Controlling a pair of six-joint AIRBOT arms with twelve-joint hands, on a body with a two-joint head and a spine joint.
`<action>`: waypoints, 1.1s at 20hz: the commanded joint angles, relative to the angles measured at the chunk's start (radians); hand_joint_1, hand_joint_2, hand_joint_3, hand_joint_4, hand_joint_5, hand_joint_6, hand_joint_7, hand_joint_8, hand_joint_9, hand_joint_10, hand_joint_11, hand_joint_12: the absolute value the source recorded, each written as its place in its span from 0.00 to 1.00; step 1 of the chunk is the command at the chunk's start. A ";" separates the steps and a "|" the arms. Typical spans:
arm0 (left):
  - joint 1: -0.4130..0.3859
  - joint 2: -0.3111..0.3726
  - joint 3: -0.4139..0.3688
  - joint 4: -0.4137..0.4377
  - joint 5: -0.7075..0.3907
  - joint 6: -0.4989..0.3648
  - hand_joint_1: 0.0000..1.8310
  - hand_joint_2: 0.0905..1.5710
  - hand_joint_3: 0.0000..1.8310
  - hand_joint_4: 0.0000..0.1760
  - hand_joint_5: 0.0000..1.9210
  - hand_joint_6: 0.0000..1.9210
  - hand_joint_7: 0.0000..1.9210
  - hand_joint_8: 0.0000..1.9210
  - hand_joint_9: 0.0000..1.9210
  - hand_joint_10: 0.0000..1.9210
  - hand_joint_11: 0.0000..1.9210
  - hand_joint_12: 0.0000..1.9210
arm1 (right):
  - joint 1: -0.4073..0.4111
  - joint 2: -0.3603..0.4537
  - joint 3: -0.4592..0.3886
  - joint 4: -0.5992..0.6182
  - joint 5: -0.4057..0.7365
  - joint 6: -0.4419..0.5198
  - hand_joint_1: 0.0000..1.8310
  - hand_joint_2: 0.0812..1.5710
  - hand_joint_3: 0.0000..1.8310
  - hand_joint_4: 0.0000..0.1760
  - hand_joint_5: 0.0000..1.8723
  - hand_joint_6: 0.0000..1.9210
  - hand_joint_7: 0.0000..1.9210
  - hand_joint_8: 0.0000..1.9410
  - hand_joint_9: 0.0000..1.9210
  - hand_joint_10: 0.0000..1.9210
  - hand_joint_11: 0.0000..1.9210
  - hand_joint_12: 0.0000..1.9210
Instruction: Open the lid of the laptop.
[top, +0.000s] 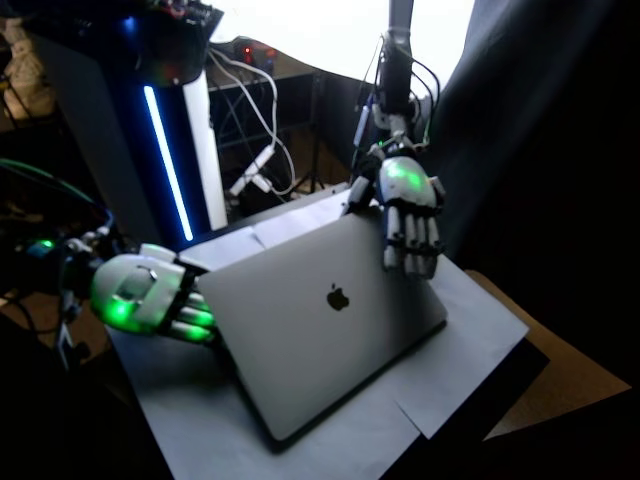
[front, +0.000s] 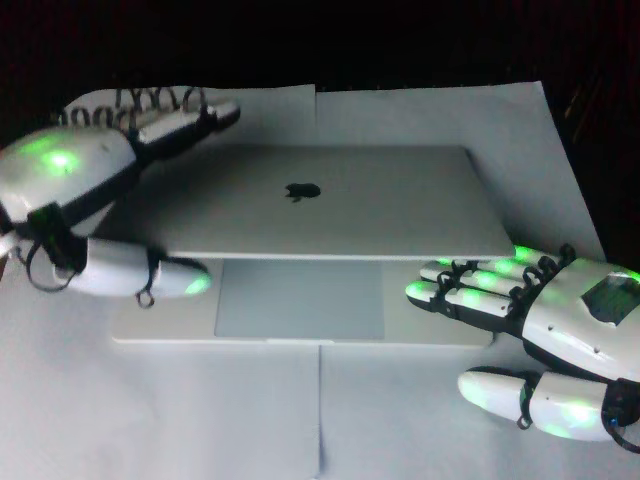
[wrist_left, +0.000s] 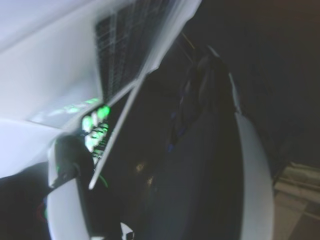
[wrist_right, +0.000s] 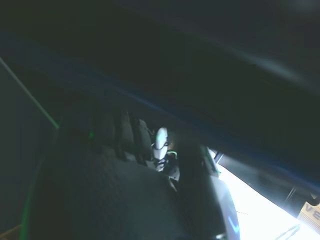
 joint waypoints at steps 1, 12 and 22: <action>-0.027 0.001 0.010 -0.018 -0.144 0.000 0.42 0.59 0.00 0.96 0.00 0.00 0.03 0.00 0.02 0.00 0.00 0.05 | -0.006 -0.023 -0.013 -0.061 -0.039 0.024 0.00 0.94 0.00 0.00 0.15 0.01 0.13 0.01 0.12 0.01 0.12 0.02; -0.186 0.012 0.061 -0.013 -0.129 0.000 0.42 0.58 0.00 0.96 0.00 0.00 0.01 0.00 0.00 0.00 0.00 0.01 | -0.010 -0.023 -0.013 -0.083 -0.039 0.048 0.00 0.94 0.00 0.00 0.14 0.00 0.13 0.00 0.13 0.00 0.13 0.02; -0.387 -0.048 0.171 0.043 0.053 0.000 0.41 0.57 0.00 0.93 0.04 0.00 0.04 0.00 0.03 0.00 0.00 0.19 | -0.010 -0.005 -0.006 -0.153 -0.063 0.082 0.00 0.94 0.00 0.00 0.17 0.00 0.15 0.00 0.14 0.00 0.14 0.03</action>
